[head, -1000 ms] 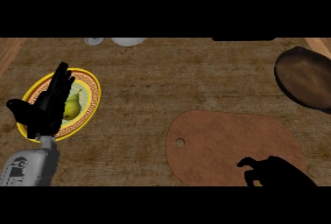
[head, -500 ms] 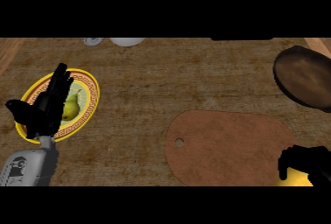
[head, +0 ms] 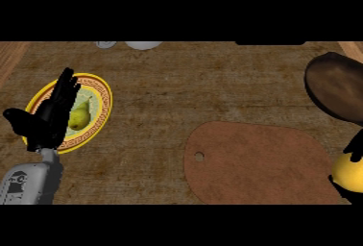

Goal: Pick the lemon from the cutting board and place it in the pan

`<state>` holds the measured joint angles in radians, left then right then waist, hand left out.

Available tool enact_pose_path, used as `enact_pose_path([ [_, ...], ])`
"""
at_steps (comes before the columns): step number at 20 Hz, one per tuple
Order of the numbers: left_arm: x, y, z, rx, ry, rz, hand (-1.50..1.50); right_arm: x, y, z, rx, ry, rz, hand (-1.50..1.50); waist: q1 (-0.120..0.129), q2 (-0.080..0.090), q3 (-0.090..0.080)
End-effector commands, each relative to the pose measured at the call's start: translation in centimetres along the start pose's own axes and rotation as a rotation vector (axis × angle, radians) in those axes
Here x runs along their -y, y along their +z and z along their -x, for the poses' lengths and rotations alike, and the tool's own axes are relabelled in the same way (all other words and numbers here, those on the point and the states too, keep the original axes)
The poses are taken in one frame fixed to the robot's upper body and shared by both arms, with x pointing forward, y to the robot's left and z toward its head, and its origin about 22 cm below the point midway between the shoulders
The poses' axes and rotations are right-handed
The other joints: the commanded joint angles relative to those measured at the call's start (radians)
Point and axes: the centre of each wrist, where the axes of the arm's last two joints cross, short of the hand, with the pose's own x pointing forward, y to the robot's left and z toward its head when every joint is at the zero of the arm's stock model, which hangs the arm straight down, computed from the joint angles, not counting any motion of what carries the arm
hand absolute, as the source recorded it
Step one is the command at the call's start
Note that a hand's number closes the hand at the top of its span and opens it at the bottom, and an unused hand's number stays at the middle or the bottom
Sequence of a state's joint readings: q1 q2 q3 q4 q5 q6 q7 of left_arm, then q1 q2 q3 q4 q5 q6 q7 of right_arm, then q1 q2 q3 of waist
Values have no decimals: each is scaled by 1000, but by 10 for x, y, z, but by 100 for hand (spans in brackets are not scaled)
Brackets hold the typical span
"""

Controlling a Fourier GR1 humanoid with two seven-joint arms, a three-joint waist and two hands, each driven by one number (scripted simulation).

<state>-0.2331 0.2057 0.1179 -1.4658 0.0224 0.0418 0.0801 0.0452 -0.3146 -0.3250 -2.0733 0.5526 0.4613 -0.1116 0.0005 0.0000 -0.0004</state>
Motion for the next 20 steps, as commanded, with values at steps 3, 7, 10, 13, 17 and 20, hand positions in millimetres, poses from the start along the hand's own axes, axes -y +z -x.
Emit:
enact_pose_path([
  [3,22,2,8,6,22,11,0,31,-49,39,-92,-192,107,150,11,4,0],
  [7,22,6,-9,17,-11,15,0,46,-67,98,-146,-94,154,150,27,7,2],
  [10,32,-4,-6,15,18,42,0,67,-91,114,-152,-57,183,150,25,10,2],
  [13,26,-5,-11,25,-4,35,0,60,-88,144,-174,50,199,150,43,17,3],
  [17,12,-8,-13,29,3,49,0,53,-96,165,-215,148,242,150,64,24,5],
  [20,24,-12,-8,29,28,63,0,46,-100,179,-235,151,239,150,65,29,5],
])
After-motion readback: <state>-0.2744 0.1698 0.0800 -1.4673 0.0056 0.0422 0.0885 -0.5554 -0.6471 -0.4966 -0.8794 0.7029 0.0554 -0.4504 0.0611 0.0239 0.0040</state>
